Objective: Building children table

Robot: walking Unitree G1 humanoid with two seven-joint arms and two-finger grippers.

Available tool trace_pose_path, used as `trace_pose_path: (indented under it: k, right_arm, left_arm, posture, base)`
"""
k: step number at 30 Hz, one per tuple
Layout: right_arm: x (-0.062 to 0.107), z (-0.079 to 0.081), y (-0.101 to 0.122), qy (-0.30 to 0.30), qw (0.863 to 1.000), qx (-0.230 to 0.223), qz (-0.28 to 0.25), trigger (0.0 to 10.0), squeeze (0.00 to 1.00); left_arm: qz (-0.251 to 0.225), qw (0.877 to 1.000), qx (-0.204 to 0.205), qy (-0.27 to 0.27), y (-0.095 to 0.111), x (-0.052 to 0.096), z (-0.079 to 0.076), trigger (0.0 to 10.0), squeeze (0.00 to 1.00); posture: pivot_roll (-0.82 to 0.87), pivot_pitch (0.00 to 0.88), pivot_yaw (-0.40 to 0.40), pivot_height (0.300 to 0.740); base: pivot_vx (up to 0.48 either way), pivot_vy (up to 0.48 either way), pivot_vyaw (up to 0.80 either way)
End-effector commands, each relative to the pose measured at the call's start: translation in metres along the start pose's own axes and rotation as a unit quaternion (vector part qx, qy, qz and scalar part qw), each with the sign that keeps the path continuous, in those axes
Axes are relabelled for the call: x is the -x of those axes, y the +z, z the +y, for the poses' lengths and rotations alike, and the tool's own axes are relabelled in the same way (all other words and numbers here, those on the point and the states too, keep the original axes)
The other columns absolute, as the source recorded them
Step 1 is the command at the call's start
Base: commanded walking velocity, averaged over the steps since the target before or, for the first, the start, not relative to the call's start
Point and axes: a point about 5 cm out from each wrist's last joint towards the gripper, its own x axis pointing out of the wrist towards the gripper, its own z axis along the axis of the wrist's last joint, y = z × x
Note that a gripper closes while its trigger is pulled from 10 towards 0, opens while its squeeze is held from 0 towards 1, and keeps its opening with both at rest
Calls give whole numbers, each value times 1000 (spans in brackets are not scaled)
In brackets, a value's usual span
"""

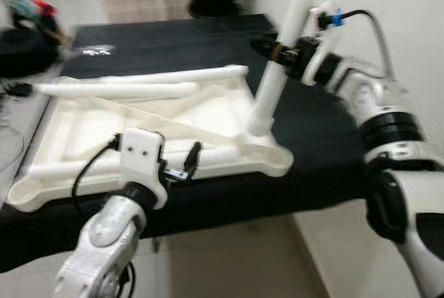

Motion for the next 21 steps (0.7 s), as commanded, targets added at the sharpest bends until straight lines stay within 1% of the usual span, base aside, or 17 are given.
trace_pose_path:
  k: [1,7,9,11,12,16,17,18,20,21]
  right_arm:
    - [2,-3,8,-4,1000,23,-5,10000,0]
    - [5,-4,7,2,1000,22,-7,10000,0]
    - [14,-10,7,9,1000,19,-7,10000,0]
    - [14,-10,7,9,1000,19,-7,10000,0]
    - [19,-13,7,16,1000,18,-4,10000,0]
    - [19,-13,7,16,1000,18,-4,10000,0]
    - [27,-16,7,33,999,20,-1,10000,0]
    - [34,-15,10,78,997,17,-8,10000,0]
    - [34,-15,10,78,997,17,-8,10000,0]
    - [40,-12,14,122,992,24,-12,10000,0]
  left_arm:
    - [10,1000,0,-5,-3,2,-2,10000,0]
    - [7,1000,3,-3,-1,1,-2,10000,0]
    - [12,1000,0,-4,-1,2,-3,10000,0]
    - [12,1000,0,-4,-1,2,-3,10000,0]
    - [15,1000,-1,-11,-2,3,-5,10000,0]
    - [15,1000,-1,-11,-2,3,-5,10000,0]
    - [26,999,6,-38,-6,8,-9,10000,0]
    - [37,995,30,-84,-10,16,-17,10000,0]
    - [37,995,30,-84,-10,16,-17,10000,0]
    - [50,989,53,-129,-15,25,-26,10000,0]
  posture:
    - [70,160,-93,740]
    - [73,169,-93,740]
    - [79,175,-92,740]
    - [79,175,-92,740]
    - [82,180,-93,740]
    - [82,180,-93,740]
    - [86,189,-91,740]
    - [90,196,-87,740]
    - [90,196,-87,740]
    - [94,204,-84,740]
  base:
    - [0,0,0]
    - [0,0,0]
    - [0,0,0]
    - [0,0,0]
    - [0,0,0]
    - [0,0,0]
    - [0,0,0]
    - [0,0,0]
    - [0,0,0]
    - [0,0,0]
